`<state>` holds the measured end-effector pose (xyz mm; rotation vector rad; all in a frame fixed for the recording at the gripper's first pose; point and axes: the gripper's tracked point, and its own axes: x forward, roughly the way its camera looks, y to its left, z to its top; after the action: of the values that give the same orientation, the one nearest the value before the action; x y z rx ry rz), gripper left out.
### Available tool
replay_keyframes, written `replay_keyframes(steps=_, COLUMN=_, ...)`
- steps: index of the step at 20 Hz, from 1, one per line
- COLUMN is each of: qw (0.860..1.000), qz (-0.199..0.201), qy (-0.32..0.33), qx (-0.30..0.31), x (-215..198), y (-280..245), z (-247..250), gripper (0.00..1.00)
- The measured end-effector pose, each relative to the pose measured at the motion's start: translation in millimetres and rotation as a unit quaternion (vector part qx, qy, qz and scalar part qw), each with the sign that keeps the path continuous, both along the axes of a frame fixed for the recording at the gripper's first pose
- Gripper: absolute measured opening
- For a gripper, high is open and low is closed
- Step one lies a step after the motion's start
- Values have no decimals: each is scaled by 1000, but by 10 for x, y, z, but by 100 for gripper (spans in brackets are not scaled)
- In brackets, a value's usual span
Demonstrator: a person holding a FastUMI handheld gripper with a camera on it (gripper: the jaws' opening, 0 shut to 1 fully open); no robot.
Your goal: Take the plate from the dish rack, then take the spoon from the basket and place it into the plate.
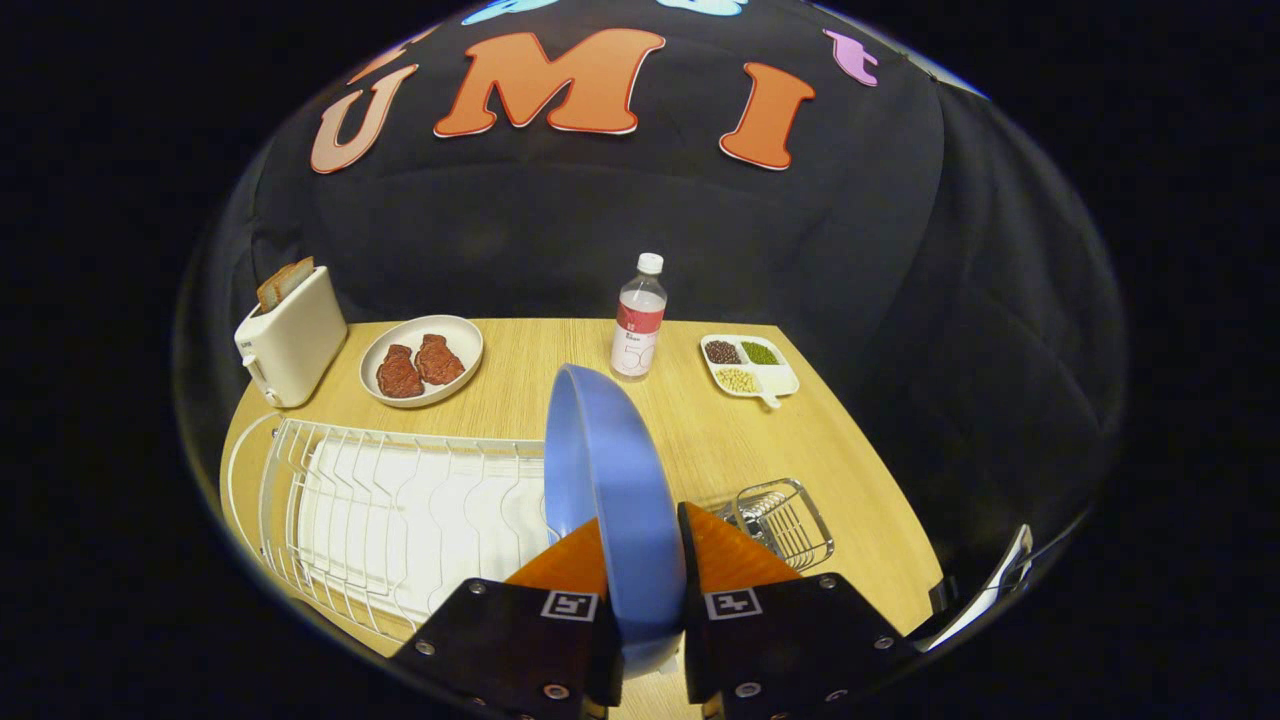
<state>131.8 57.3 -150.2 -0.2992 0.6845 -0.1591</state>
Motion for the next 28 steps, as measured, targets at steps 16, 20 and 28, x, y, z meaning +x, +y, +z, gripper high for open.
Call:
replay_keyframes(steps=16, qw=993, qz=22, qy=-19, qx=111, x=-829, y=275, z=442, gripper=25)
replay_keyframes(steps=20, qw=981, qz=21, qy=-3, qx=191, x=-1274, y=290, z=406, gripper=24)
replay_keyframes(steps=28, qw=943, qz=-2, qy=52, qx=328, x=-2170, y=211, z=-93, gripper=24)
